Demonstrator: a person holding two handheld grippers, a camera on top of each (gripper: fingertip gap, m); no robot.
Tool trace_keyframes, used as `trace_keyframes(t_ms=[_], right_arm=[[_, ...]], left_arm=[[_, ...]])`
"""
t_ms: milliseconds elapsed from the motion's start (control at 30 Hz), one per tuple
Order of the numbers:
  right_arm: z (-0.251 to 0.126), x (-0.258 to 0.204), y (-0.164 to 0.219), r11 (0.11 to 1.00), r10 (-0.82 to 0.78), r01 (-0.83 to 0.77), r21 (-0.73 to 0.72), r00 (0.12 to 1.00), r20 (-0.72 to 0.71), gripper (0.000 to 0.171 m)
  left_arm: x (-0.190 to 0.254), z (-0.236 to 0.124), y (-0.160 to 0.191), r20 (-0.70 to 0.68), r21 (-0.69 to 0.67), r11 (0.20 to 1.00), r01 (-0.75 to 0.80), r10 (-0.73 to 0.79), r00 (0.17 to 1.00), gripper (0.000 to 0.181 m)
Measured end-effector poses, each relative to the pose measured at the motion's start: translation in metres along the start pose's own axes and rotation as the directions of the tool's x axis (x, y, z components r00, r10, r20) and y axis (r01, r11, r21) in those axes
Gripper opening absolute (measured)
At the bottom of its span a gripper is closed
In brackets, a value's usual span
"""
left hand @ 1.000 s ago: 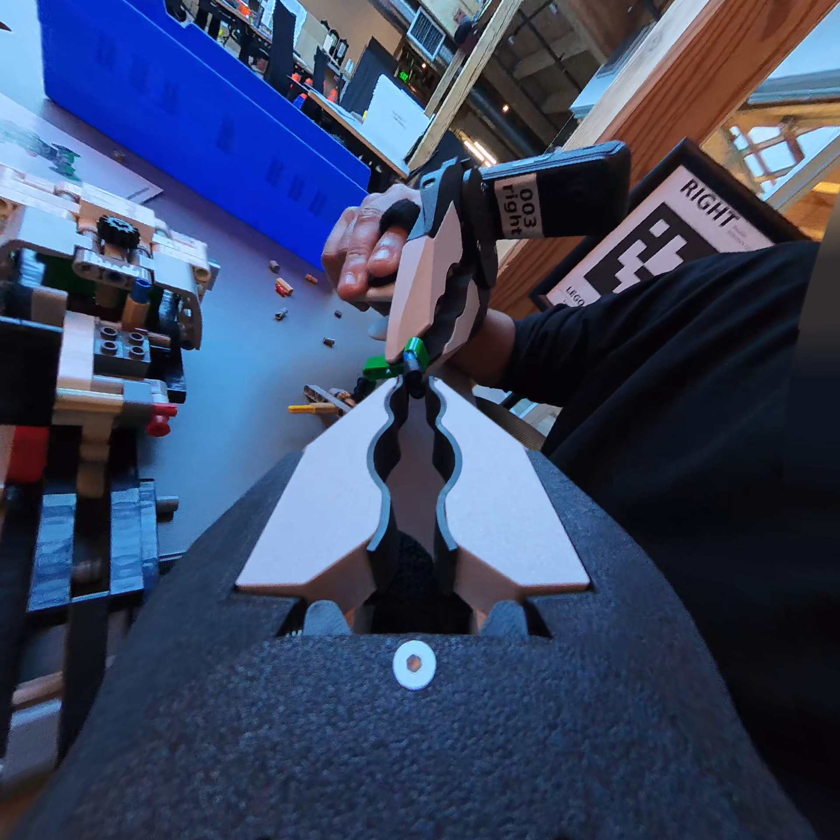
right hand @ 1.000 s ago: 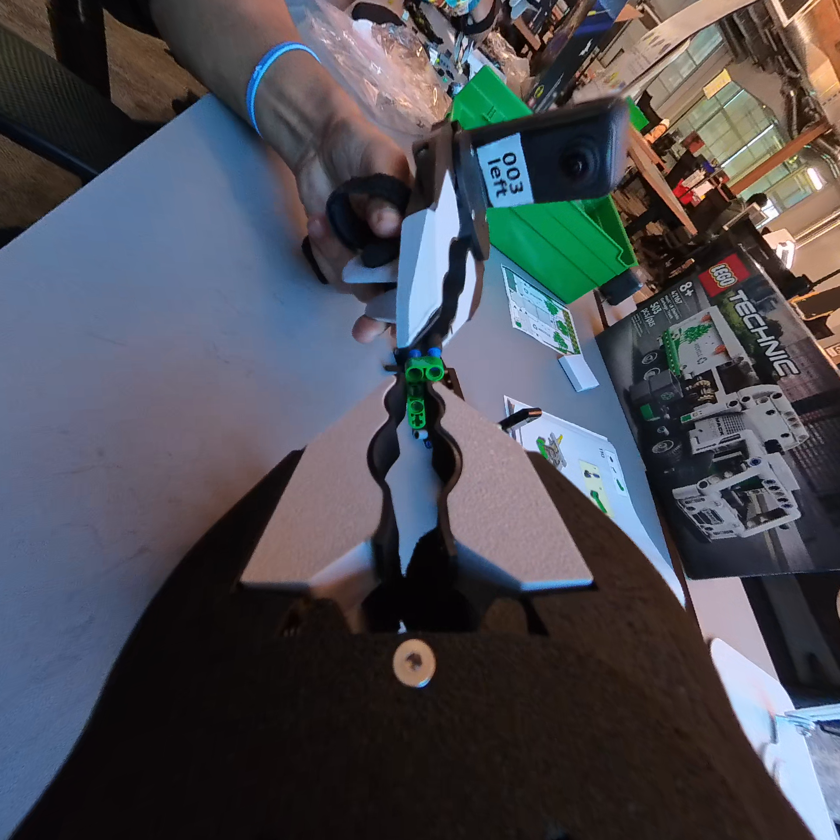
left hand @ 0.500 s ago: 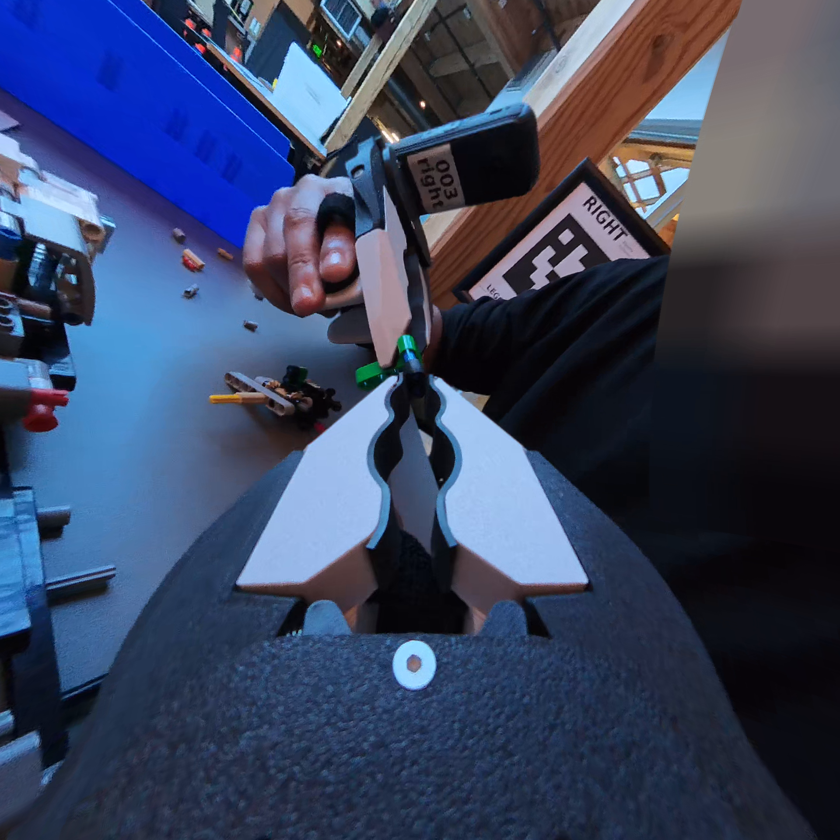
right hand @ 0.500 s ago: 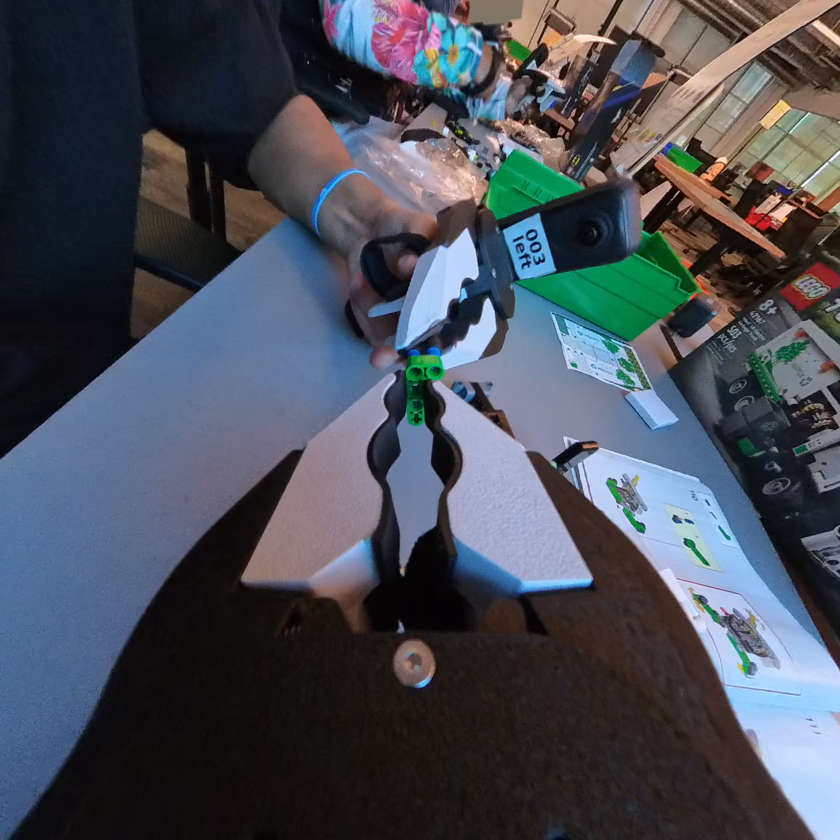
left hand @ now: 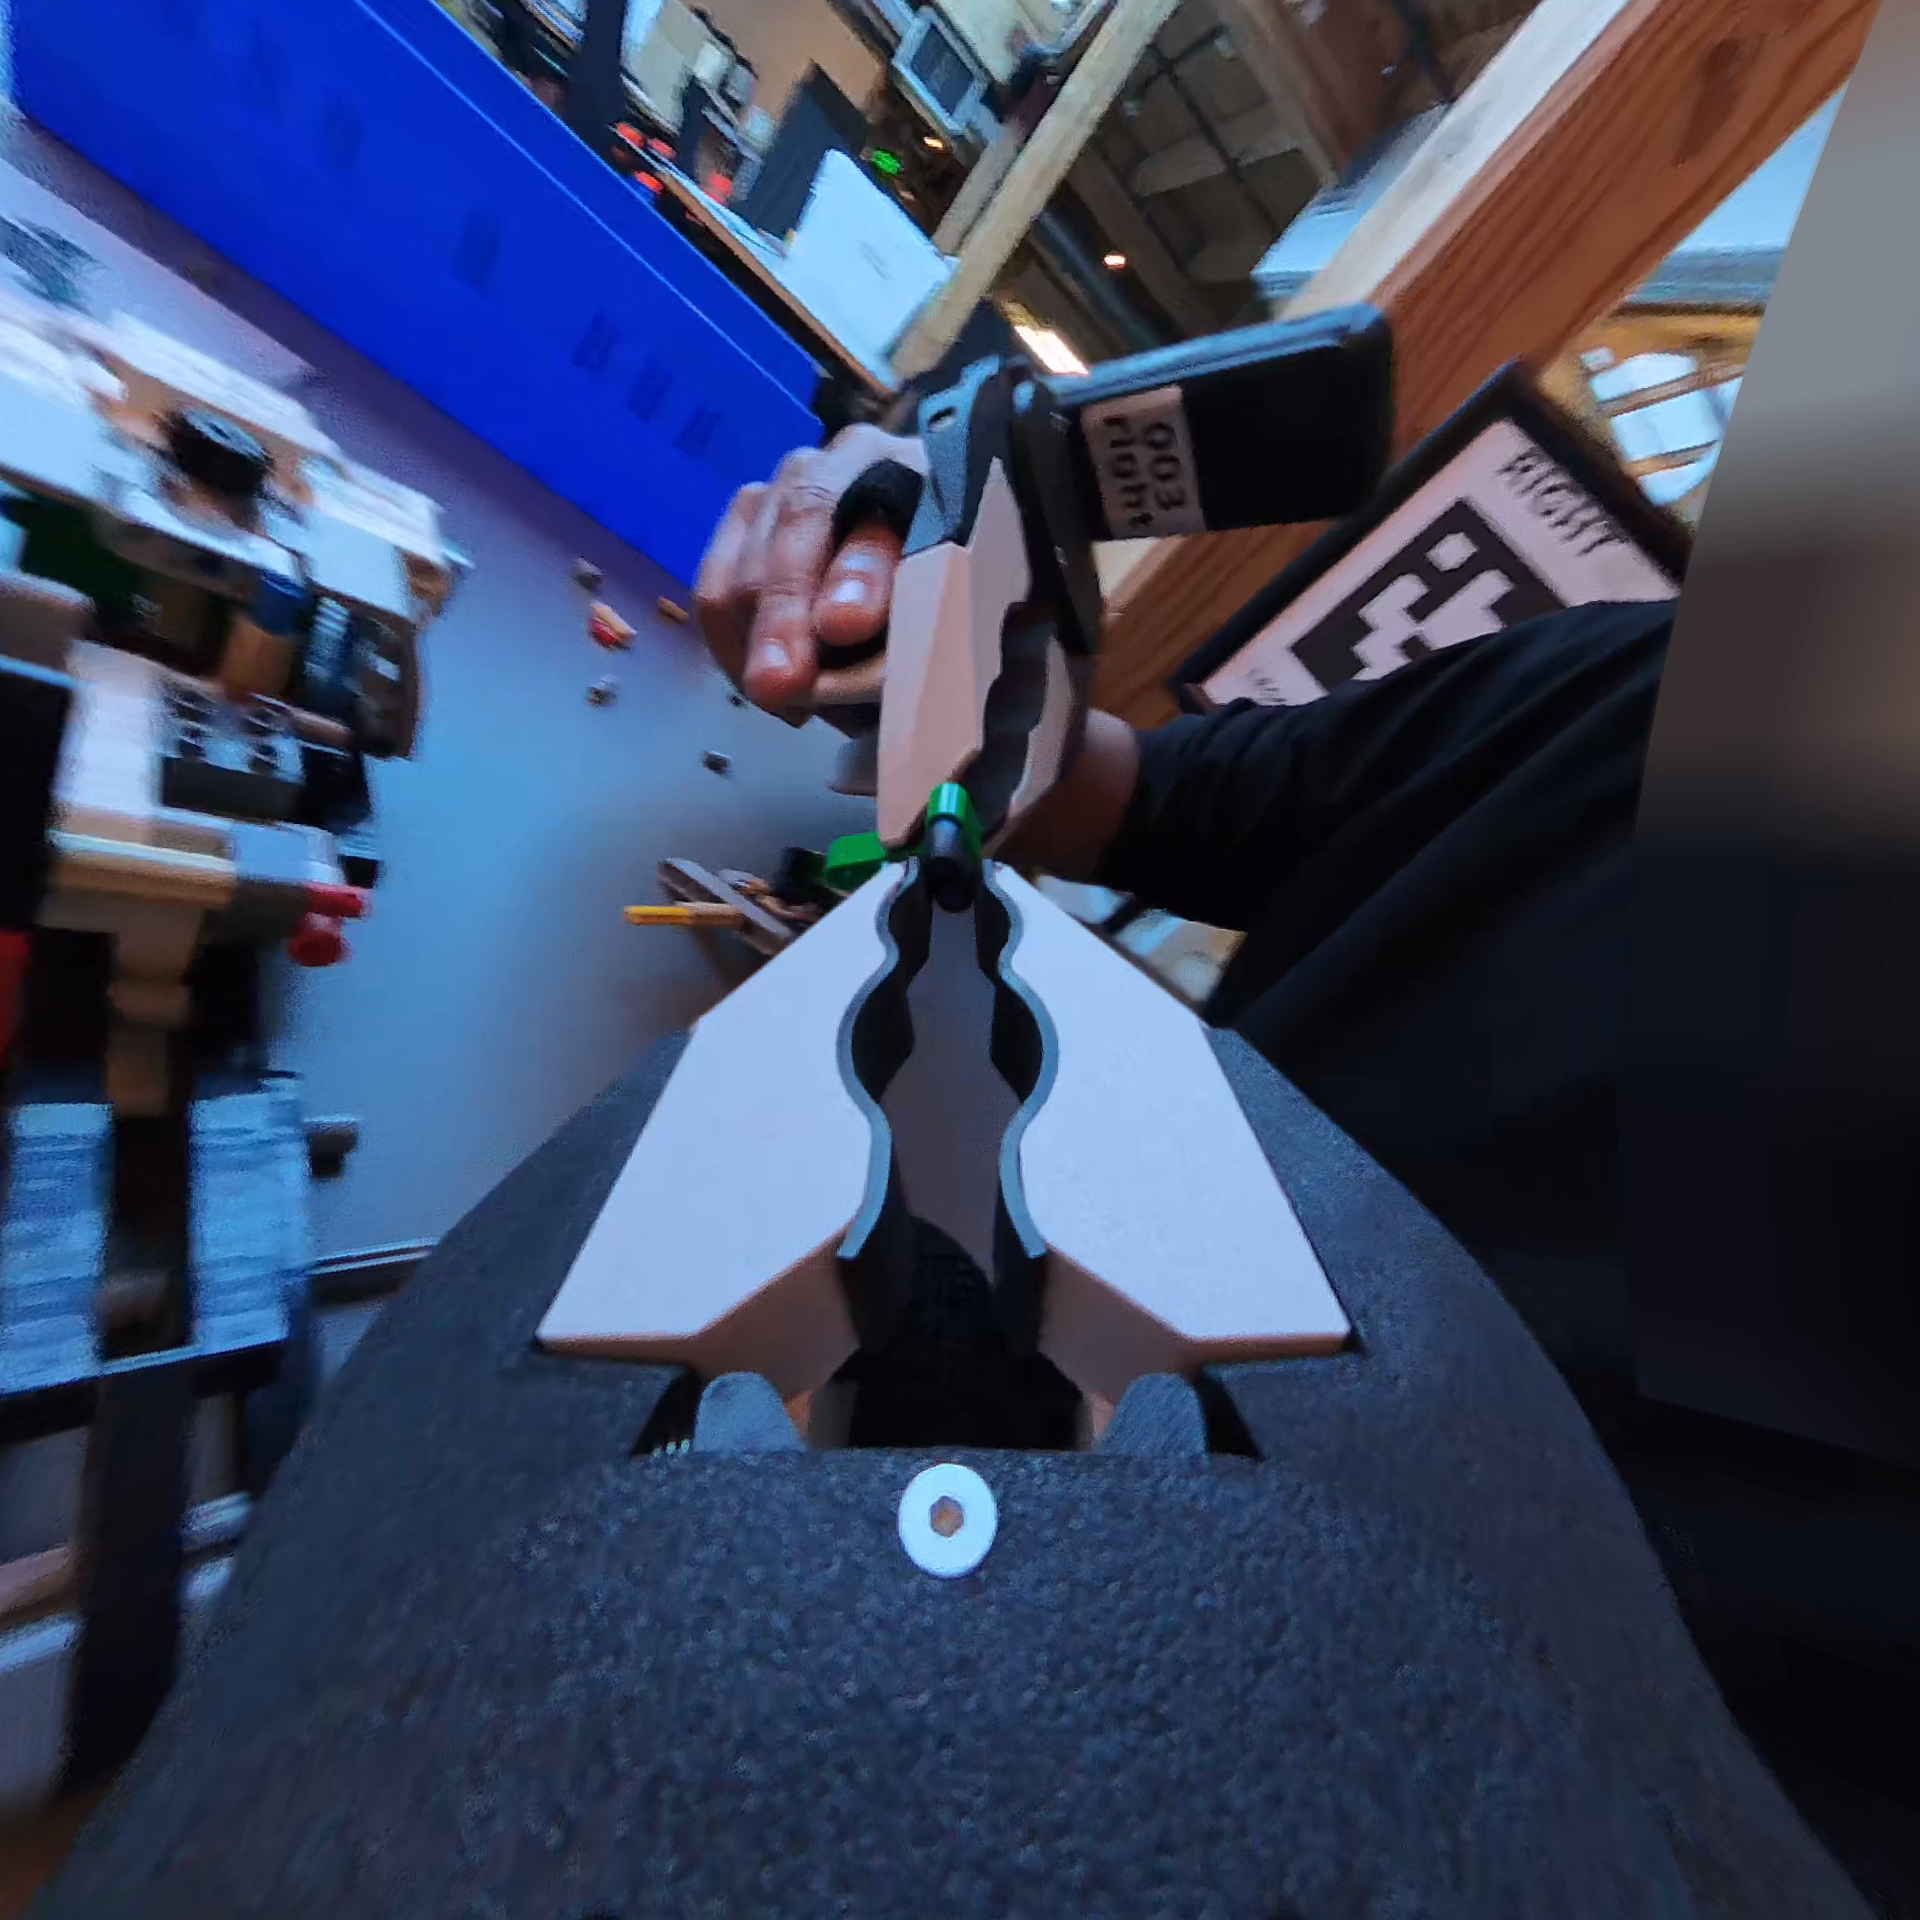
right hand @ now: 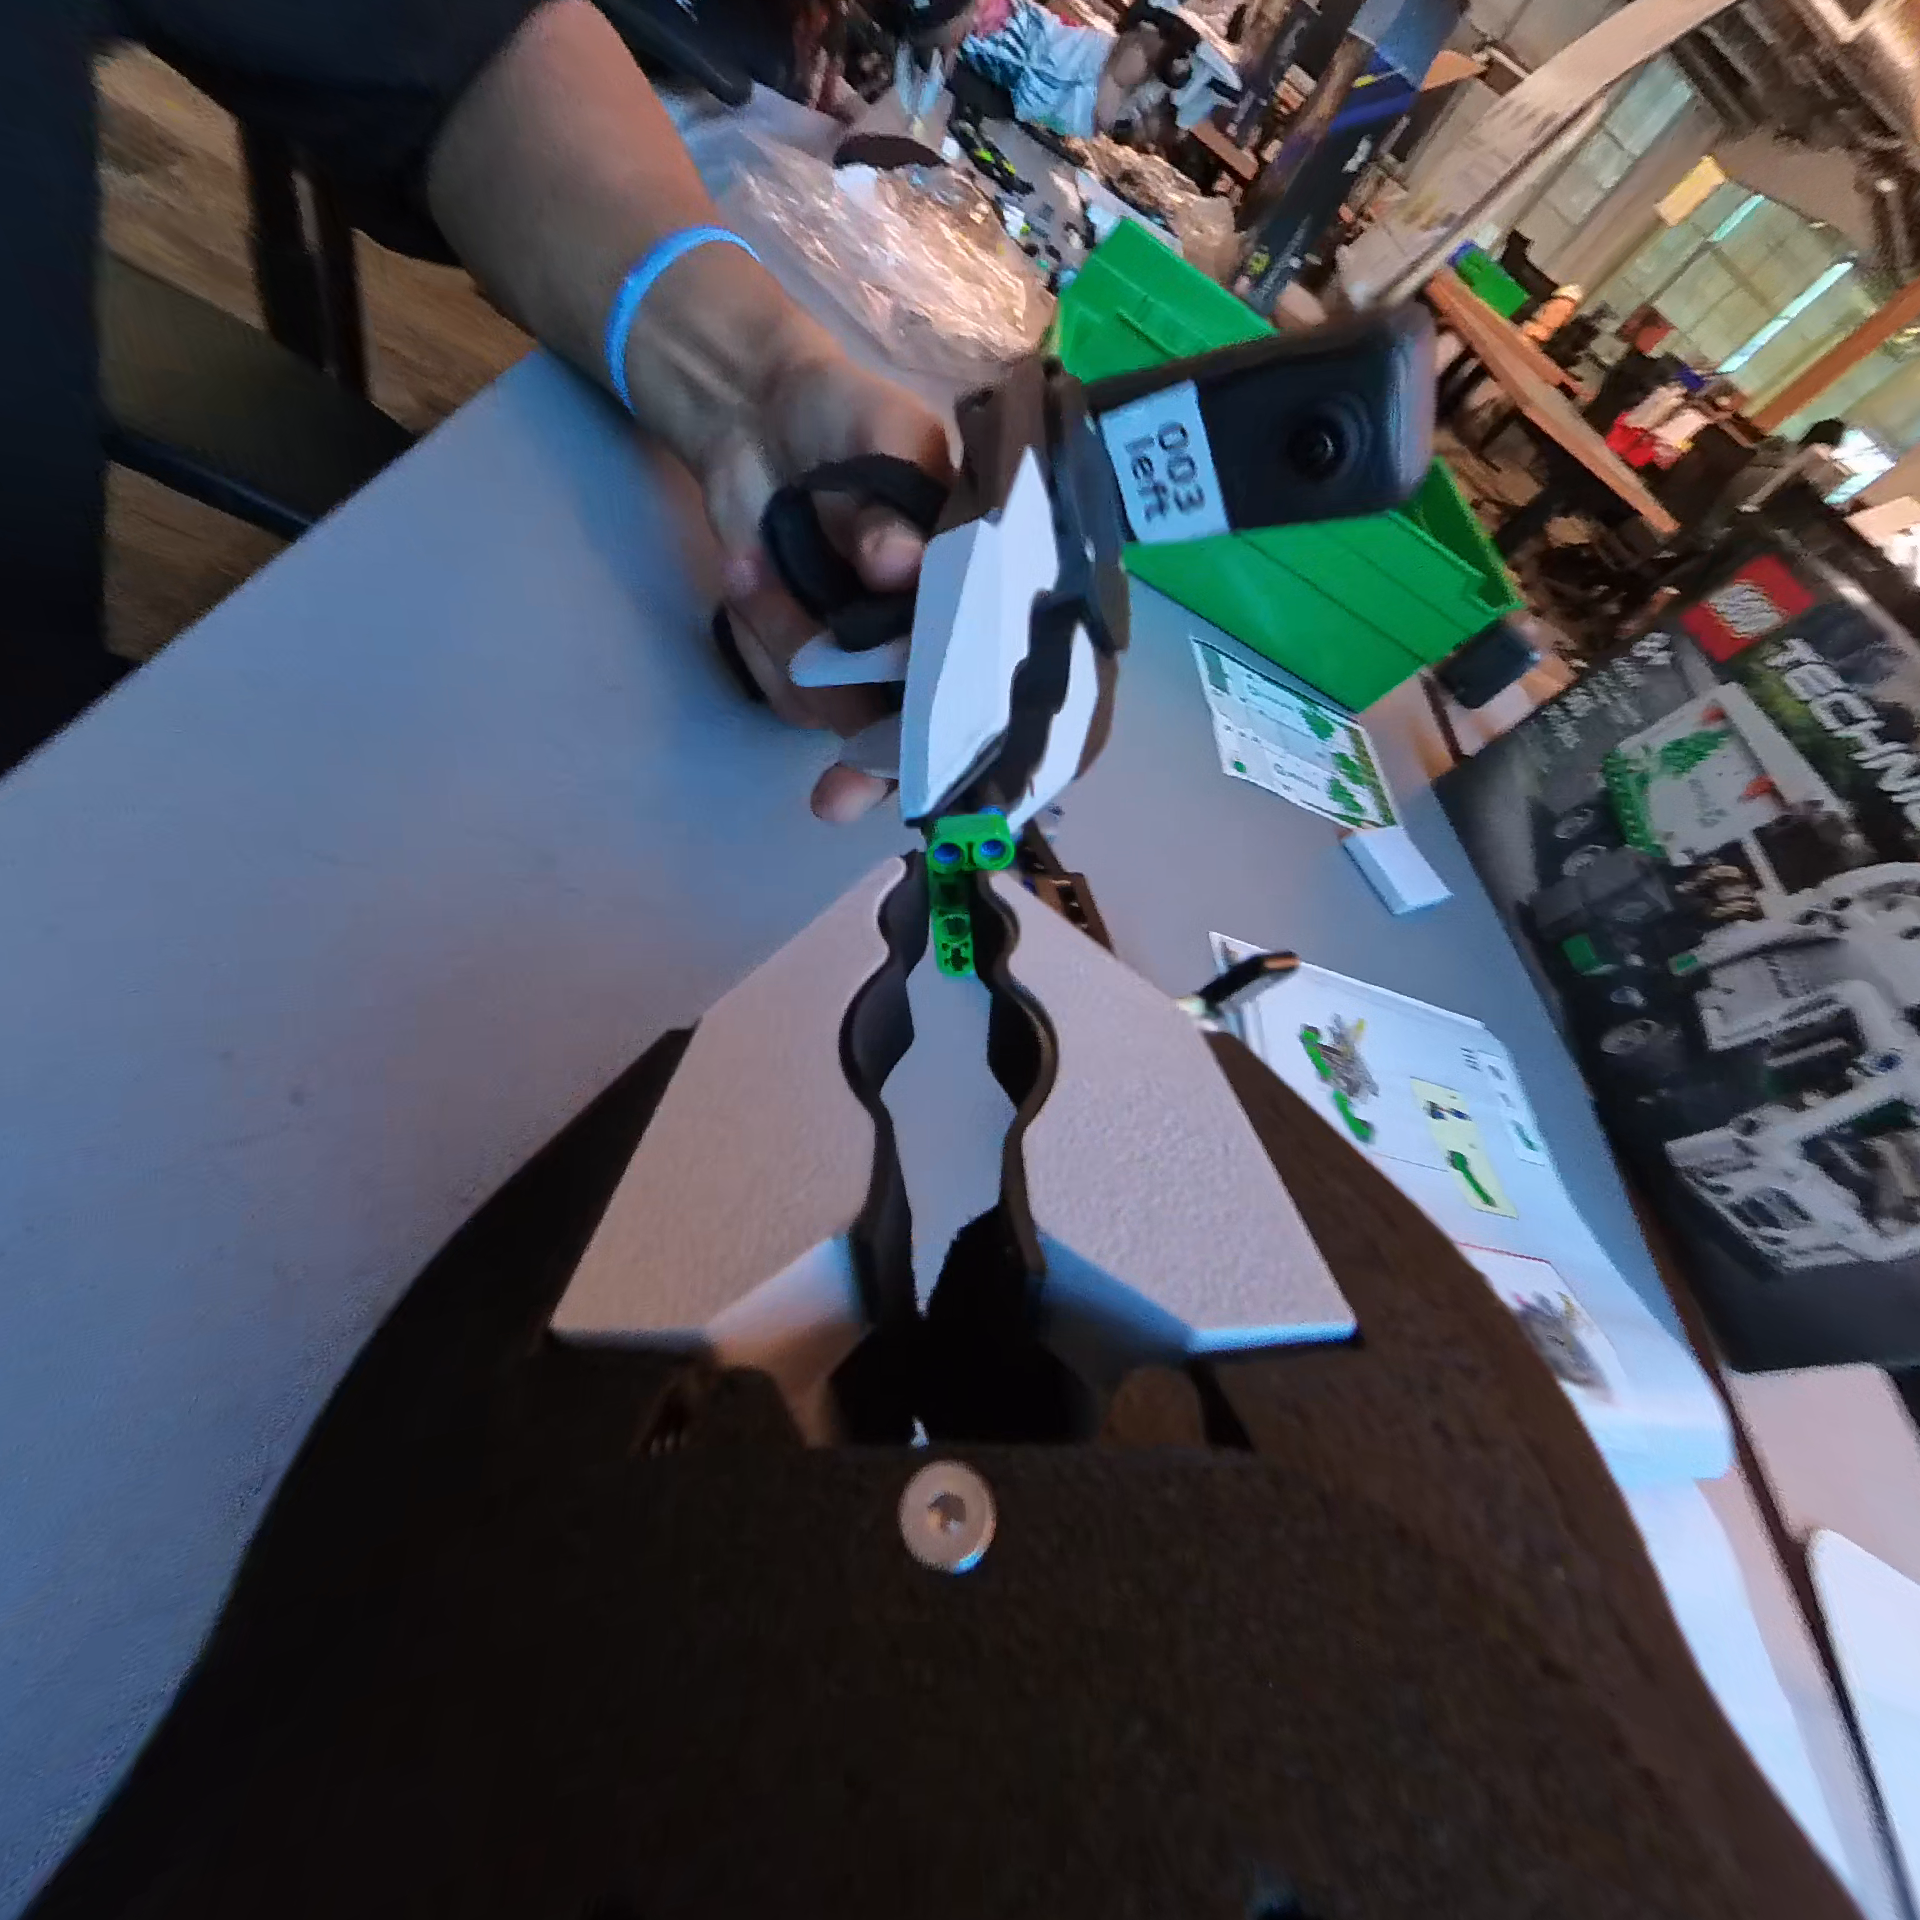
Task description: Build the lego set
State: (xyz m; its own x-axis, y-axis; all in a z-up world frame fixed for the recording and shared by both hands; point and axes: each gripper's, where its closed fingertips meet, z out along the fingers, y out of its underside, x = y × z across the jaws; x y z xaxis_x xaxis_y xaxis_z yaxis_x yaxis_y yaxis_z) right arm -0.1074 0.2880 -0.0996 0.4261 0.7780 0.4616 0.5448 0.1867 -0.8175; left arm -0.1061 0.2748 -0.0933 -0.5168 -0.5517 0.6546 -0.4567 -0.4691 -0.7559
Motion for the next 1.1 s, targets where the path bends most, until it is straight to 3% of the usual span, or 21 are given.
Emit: trace_keyframes(t_ms=[133,200,267,467,567,600,1100], right_arm=[[-0.002,0.026,0.008,0.984,-0.122,0.091,-0.153,0.970,-0.213,0.006],[0.000,0.032,0.009,0.962,-0.186,0.111,-0.250,0.936,-0.300,0.007],[0.001,0.037,0.010,0.910,-0.325,0.187,-0.370,0.876,-0.356,0.007],[0.004,0.042,0.022,0.726,-0.587,0.310,-0.614,0.745,-0.318,0.006],[0.007,0.040,0.022,0.686,-0.641,0.355,-0.635,0.708,-0.297,0.006],[0.008,0.039,0.021,0.681,-0.651,0.365,-0.635,0.699,-0.297,0.007],[0.011,0.039,0.009,0.666,-0.687,0.380,-0.642,0.647,-0.330,0.006]], left_arm=[[-0.020,-0.008,-0.017,0.287,0.008,0.966,-0.260,0.247,0.926,0.026],[-0.029,-0.015,-0.027,0.449,-0.006,0.921,-0.390,0.351,0.821,0.024],[-0.033,-0.020,-0.031,0.523,-0.010,0.898,-0.439,0.379,0.764,0.021],[-0.039,-0.016,-0.029,0.550,0.024,0.920,-0.392,0.315,0.773,0.036],[-0.039,-0.016,-0.028,0.537,0.035,0.930,-0.367,0.292,0.791,0.026],[-0.039,-0.016,-0.027,0.532,0.031,0.931,-0.364,0.293,0.794,0.017],[-0.030,-0.020,-0.026,0.535,-0.030,0.900,-0.434,0.381,0.754,0.013]])
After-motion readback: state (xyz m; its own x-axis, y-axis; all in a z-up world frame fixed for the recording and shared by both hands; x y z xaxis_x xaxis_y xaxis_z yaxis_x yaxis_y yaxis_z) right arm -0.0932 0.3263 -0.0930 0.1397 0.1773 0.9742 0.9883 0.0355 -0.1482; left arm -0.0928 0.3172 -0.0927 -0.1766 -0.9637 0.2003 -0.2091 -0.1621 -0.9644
